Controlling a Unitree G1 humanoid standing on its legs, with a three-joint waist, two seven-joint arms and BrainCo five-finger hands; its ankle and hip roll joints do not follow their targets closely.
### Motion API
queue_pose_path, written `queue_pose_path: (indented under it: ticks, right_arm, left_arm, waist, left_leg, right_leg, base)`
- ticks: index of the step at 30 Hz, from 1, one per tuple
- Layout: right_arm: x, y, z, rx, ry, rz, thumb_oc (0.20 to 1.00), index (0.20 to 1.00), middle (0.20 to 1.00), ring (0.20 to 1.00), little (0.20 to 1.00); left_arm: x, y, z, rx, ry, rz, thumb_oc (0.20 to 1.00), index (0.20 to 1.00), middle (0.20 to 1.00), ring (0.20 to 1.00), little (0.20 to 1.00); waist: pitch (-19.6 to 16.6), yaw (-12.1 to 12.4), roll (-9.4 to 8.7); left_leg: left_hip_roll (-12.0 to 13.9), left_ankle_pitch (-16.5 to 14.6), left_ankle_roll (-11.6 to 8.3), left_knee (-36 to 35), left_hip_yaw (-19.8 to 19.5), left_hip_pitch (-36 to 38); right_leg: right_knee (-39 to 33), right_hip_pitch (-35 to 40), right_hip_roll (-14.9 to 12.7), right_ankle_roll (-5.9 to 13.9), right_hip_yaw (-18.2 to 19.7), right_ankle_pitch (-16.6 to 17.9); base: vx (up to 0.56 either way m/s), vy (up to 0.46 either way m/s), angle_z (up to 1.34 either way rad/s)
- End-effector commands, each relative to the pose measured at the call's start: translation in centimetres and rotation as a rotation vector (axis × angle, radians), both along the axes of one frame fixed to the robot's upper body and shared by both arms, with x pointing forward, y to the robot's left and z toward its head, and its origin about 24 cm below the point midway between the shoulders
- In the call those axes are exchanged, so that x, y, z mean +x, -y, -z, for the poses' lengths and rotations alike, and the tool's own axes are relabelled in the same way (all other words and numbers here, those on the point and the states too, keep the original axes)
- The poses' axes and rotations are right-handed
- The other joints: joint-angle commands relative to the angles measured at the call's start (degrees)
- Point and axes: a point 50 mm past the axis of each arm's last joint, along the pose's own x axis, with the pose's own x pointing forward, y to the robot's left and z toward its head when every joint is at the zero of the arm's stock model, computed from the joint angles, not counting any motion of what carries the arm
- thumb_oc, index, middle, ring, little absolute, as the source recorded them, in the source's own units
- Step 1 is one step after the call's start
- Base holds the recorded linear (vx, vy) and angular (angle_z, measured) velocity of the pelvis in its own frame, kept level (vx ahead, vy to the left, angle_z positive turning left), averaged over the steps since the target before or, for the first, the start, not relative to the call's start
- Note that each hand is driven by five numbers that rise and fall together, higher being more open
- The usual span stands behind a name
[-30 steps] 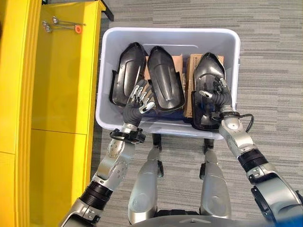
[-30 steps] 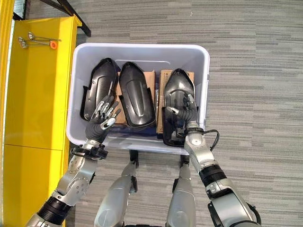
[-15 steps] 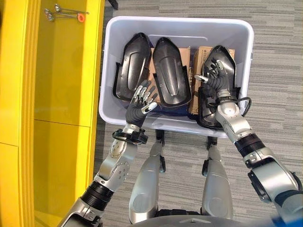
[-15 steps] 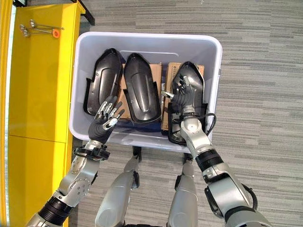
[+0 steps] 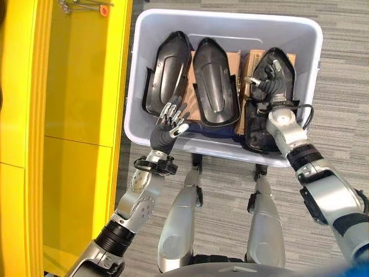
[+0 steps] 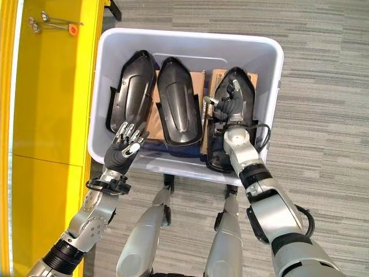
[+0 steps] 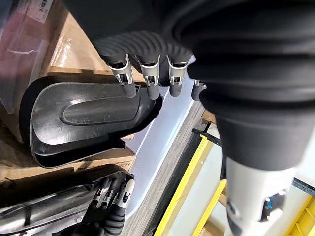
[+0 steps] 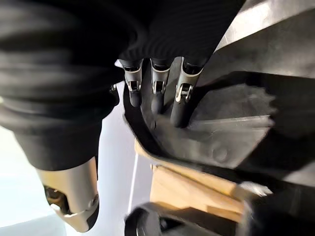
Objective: Move parts from the plastic box to the shelf.
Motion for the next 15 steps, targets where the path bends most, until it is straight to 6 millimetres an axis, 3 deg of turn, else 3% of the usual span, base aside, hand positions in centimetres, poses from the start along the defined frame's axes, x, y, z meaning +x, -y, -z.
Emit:
queue_pose_path:
  ticks: [1,15]
  right_arm:
    - [0.3,-1.2,-2.0,-0.004,0.061,-0.047,1.000,1.000,1.000,1.000,1.000]
    - [1.2,-2.9,-3.7,0.012,0.056,-0.091,1.000,1.000,1.000,1.000,1.000]
  left_arm:
    - [-1.6,0.0,-3.0,-0.033,0.150,0.026,1.000,1.000,1.000,1.000,1.000]
    - [-1.5,0.1,-3.3,-0.027,0.166,0.032,1.000,1.000,1.000,1.000,1.000]
  waist:
    - [-0.37,1.44,-0.15]
    - [-0.37,2.92,1.02]
  left_leg:
    - [1.88,-9.23,-1.12,6.97,-0.71,-0.60]
    - [1.22,-9.80,-0.76,8.19,-1.24,-2.48]
  right_leg:
    - [5.47,-4.03,-2.94,-1.14,1.14,-0.86]
    - [6.50,-5.25,-3.06,-1.19,1.10,-1.59]
  base:
    - [-0.01,0.005,0.04]
    - [0.00,0.004,0.01]
